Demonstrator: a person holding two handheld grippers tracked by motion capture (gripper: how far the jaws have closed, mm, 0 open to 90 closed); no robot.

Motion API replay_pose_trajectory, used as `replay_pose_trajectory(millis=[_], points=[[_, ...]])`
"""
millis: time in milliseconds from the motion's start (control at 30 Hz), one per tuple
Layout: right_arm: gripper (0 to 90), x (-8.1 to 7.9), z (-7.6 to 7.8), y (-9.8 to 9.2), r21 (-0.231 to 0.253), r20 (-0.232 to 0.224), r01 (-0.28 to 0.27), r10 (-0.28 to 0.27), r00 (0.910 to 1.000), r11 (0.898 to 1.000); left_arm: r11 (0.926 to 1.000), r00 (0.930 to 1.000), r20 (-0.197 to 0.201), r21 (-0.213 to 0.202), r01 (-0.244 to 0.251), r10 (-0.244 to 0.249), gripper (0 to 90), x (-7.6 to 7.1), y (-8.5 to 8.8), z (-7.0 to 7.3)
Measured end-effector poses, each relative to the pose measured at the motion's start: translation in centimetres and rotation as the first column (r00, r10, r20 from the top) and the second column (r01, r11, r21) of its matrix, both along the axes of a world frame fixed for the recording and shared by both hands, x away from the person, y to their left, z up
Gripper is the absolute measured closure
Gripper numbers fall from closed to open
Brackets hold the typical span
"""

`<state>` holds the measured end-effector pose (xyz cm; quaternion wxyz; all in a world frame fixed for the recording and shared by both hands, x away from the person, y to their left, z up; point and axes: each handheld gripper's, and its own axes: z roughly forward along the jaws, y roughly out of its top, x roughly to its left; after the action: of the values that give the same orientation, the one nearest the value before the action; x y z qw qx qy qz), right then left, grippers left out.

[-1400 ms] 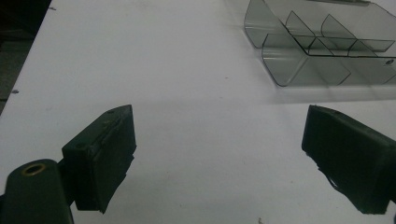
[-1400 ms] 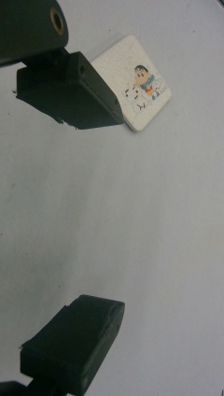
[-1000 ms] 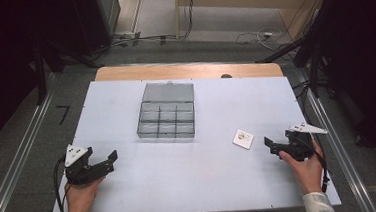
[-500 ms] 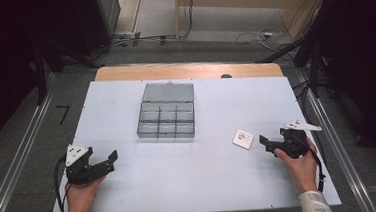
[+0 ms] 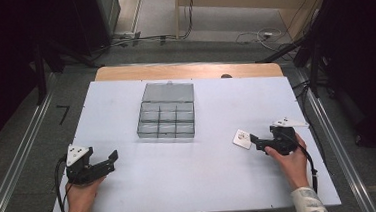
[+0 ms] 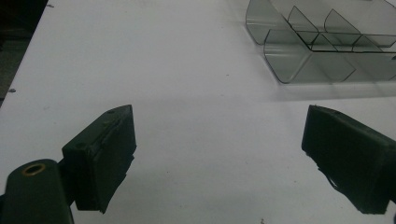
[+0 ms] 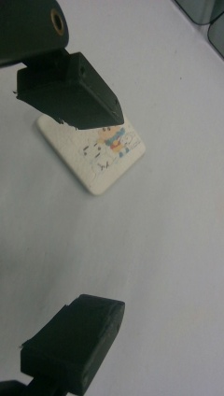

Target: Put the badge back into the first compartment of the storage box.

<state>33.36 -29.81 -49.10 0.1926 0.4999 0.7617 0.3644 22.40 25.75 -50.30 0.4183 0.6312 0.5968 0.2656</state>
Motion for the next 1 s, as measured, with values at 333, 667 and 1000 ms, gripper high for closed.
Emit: replay_pose_trajectory(millis=[333,667,1000], points=[[8.5,0.6,-0.4,1.5,-0.018,-0.004,-0.024,0.024,0.9997,1.0,1.0,1.0,-0.001,0.001,0.0,0.0,10.2,0.0,0.0,0.0],[8.6,1.2,-0.8,2.8,-0.031,-0.033,-0.068,0.067,0.9972,0.997,1.0,1.0,0.0,0.002,0.0,0.0,10.2,0.0,0.0,0.0],[9.3,1.3,-1.4,3.4,-0.039,-0.072,-0.105,0.102,0.9922,0.994,1.0,1.0,-0.001,0.004,-0.001,0.001,10.3,0.0,0.0,0.0]])
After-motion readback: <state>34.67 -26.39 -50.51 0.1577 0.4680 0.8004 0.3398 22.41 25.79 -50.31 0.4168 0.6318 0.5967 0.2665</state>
